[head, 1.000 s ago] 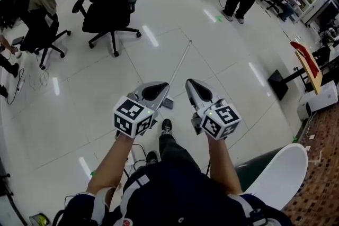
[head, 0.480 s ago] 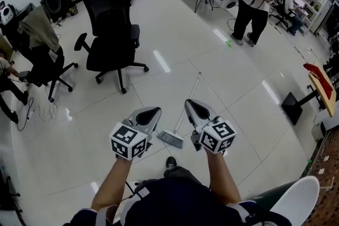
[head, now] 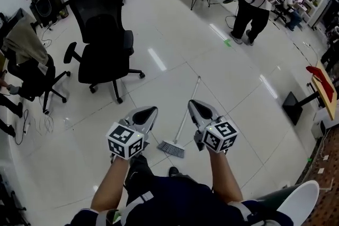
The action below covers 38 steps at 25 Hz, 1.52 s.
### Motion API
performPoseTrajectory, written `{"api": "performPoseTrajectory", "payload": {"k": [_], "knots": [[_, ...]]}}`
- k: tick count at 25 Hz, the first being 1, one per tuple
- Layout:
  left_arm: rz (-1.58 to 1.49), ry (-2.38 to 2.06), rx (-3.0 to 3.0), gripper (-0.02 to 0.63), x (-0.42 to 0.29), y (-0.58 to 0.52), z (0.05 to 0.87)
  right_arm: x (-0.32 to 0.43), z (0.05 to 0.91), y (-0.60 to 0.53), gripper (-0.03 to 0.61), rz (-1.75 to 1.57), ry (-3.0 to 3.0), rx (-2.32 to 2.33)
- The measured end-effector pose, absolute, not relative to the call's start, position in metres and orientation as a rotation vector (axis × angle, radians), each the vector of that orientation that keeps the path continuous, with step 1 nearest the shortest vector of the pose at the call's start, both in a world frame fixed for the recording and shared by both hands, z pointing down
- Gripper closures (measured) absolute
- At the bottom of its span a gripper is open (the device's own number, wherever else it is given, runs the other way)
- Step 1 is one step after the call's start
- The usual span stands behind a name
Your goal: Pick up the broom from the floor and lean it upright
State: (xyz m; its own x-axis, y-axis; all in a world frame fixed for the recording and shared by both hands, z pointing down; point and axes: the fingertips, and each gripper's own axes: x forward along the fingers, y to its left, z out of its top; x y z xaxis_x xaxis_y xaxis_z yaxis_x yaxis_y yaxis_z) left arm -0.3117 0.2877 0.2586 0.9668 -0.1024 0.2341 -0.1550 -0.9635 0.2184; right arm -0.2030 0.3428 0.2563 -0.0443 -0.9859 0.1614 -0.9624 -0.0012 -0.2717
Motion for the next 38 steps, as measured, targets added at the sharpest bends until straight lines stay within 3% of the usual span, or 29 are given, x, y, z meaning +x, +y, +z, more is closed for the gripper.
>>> {"api": "performPoseTrajectory", "payload": {"k": [14, 24, 38], "knots": [[0.431, 0.269, 2.808, 0.614, -0.240, 0.090, 0.321, -0.152, 0.296, 0.183, 0.572, -0.591, 1.783, -2.542], [0.507, 0.470, 2.749, 0.614, -0.129, 0.057, 0.369, -0.061, 0.347, 0.197, 0.572, -0.676, 1.452, -2.716], [0.671, 0.554, 2.779, 0.614, 0.049, 0.033, 0.455, 0.095, 0.440, 0.150, 0.572, -0.730, 1.462, -2.774]]}}
